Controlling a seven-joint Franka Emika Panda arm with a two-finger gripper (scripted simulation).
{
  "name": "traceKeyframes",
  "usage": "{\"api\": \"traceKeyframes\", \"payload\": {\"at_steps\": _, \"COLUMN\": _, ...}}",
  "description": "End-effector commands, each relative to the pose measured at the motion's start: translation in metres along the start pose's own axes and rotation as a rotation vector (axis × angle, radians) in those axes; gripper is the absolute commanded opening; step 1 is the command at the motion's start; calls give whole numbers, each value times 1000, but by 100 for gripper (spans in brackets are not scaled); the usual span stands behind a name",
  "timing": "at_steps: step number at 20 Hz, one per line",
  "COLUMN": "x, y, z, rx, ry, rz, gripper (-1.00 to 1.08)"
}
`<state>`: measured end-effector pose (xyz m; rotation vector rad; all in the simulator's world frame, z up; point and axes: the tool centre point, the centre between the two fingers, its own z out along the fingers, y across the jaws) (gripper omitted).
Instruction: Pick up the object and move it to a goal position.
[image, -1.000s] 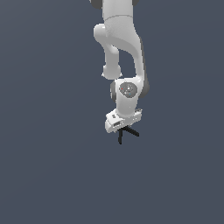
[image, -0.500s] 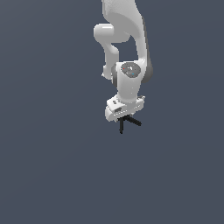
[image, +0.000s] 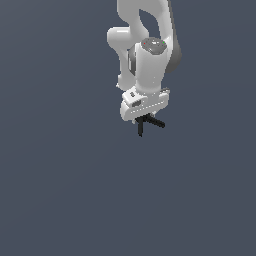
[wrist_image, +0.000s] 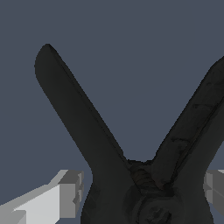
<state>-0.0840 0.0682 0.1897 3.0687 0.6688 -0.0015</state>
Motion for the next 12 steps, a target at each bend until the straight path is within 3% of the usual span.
{"api": "traceKeyframes", "payload": {"at_steps": 1, "x": -5, "y": -3, "z": -16, "rx": 0, "ry": 1, "rz": 0, "gripper": -100}}
{"api": "traceKeyframes", "payload": {"at_steps": 12, "x": -13, "y": -8, "z": -48, "rx": 1, "ry": 1, "rz": 0, "gripper": -100}}
